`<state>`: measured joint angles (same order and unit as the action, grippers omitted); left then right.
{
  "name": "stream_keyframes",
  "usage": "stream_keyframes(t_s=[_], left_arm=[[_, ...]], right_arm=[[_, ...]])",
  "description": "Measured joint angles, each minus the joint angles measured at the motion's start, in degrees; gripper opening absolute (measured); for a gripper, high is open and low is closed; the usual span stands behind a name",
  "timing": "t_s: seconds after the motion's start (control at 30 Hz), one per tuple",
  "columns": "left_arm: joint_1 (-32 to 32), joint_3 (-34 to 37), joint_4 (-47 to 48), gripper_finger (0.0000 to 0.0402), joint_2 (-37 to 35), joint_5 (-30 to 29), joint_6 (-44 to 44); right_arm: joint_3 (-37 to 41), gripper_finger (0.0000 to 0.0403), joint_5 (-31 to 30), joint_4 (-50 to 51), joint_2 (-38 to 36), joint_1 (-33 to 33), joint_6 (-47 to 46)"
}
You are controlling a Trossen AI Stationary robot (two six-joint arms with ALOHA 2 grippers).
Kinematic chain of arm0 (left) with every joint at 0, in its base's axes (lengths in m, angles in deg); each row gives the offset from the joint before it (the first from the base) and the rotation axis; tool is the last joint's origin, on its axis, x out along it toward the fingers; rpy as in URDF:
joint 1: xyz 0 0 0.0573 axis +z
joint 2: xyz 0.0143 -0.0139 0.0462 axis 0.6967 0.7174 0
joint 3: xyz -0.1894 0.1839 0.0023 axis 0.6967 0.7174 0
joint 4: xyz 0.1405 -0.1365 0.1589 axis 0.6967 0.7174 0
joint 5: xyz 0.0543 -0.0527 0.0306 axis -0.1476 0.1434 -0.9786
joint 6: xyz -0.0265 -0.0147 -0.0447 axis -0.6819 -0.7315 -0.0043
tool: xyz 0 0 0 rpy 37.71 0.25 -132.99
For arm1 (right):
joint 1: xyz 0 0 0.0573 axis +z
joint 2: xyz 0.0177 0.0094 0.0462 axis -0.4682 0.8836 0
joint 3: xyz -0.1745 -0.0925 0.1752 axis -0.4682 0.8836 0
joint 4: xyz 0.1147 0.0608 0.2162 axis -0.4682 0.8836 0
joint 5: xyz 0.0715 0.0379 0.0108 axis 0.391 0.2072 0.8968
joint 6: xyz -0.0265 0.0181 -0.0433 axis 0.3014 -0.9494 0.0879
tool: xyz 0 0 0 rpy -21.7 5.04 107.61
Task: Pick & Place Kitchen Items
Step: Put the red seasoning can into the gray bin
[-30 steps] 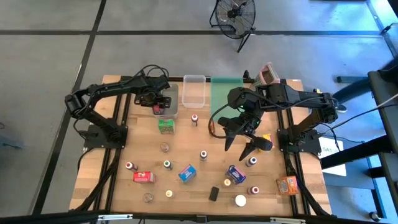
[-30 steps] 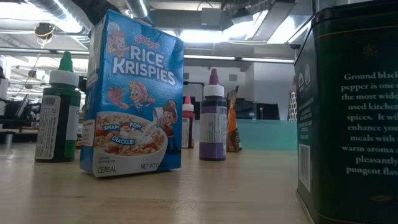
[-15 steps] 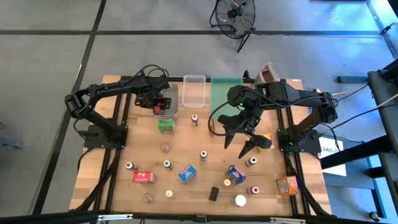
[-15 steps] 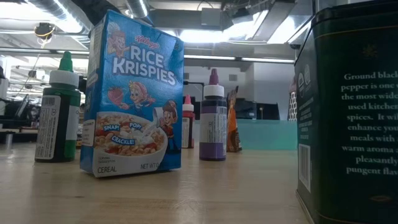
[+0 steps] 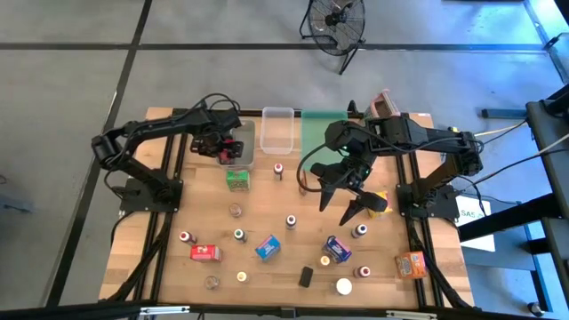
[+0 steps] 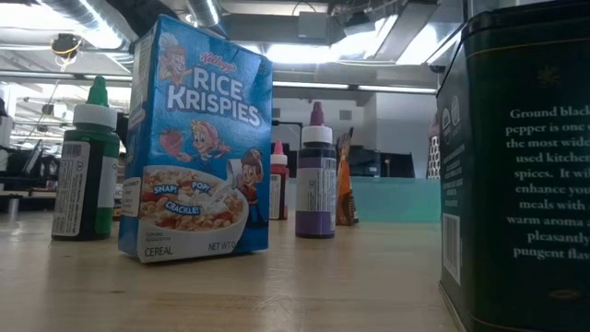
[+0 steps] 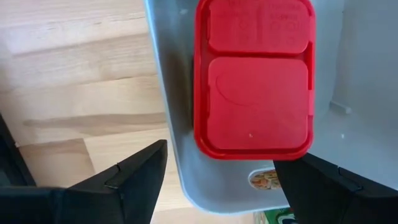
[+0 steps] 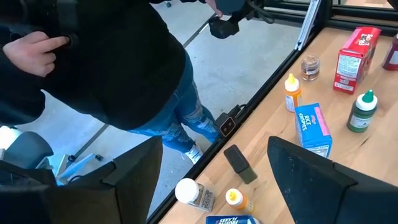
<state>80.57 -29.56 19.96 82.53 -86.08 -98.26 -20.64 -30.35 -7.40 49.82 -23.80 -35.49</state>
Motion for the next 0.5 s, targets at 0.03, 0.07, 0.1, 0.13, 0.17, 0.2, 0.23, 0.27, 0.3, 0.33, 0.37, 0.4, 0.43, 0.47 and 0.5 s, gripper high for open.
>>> stream_keyframes(t_s=[0.03, 0.07, 0.1, 0.13, 0.17, 0.2, 0.23, 0.27, 0.3, 0.33, 0.37, 0.4, 0.43, 0.47, 0.5], left_arm=[[0.0, 0.0, 0.0, 0.0286, -0.3, 0.0, 0.0], [0.0, 0.0, 0.0, 0.0286, -0.7, 0.0, 0.0], [0.0, 0.0, 0.0, 0.0287, -1.0, 0.0, 0.0], [0.0, 0.0, 0.0, 0.0287, -1.4, 0.0, 0.0], [0.0, 0.0, 0.0, 0.0287, -1.7, 0.0, 0.0], [0.0, 0.0, -0.1, 0.0287, -2.1, 0.0, 0.0], [0.0, 0.0, -0.1, 0.0287, -2.5, 0.0, 0.0], [0.0, 0.0, -0.1, 0.0286, -2.9, 0.0, 0.0], [0.0, 0.0, -0.1, 0.0286, -3.2, 0.0, 0.0], [0.0, 0.0, -0.1, 0.0286, -3.5, 0.0, 0.0], [0.0, 0.0, -0.1, 0.0286, -3.9, 0.0, 0.0], [0.0, 0.0, -0.1, 0.0287, -4.3, 0.0, 0.0], [0.0, 0.0, -0.1, 0.0287, -4.7, 0.0, 0.0], [0.0, 0.0, -0.1, 0.0287, -5.0, 0.0, 0.0], [0.0, 0.0, -0.1, 0.0287, -5.4, 0.0, 0.0]], right_arm=[[0.0, 0.0293, 0.0, 0.0, 0.0, 0.0, 0.1], [0.0, 0.0293, 0.0, 0.0, 0.0, 0.0, 0.4], [0.0, 0.0293, 0.0, 0.0, 0.0, 0.0, 0.4], [0.0, 0.0293, 0.0, 0.0, 0.0, 0.0, 0.4], [0.0, 0.0293, 0.0, 0.0, 0.0, 0.0, 0.4], [0.0, 0.0293, 0.0, 0.0, 0.0, 0.0, 0.4], [0.0, 0.0293, 0.0, 0.0, 0.0, -0.1, 0.4], [0.0, 0.0293, 0.0, 0.0, 0.0, -0.2, 0.4], [0.0, 0.0293, 0.0, -0.1, 0.0, -0.3, 0.4], [0.0, 0.0293, 0.0, -0.1, 0.0, -0.4, 0.4], [0.0, 0.0293, 0.0, -0.1, 0.0, -0.4, 0.4], [0.0, 0.0293, 0.0, -0.2, 0.0, -0.4, 0.4], [0.0, 0.0293, -0.1, -0.2, 0.0, -0.4, 0.4], [0.0, 0.0293, -0.1, -0.2, 0.0, -0.4, 0.4], [0.0, 0.0293, -0.1, -0.2, 0.0, -0.4, 0.4]])
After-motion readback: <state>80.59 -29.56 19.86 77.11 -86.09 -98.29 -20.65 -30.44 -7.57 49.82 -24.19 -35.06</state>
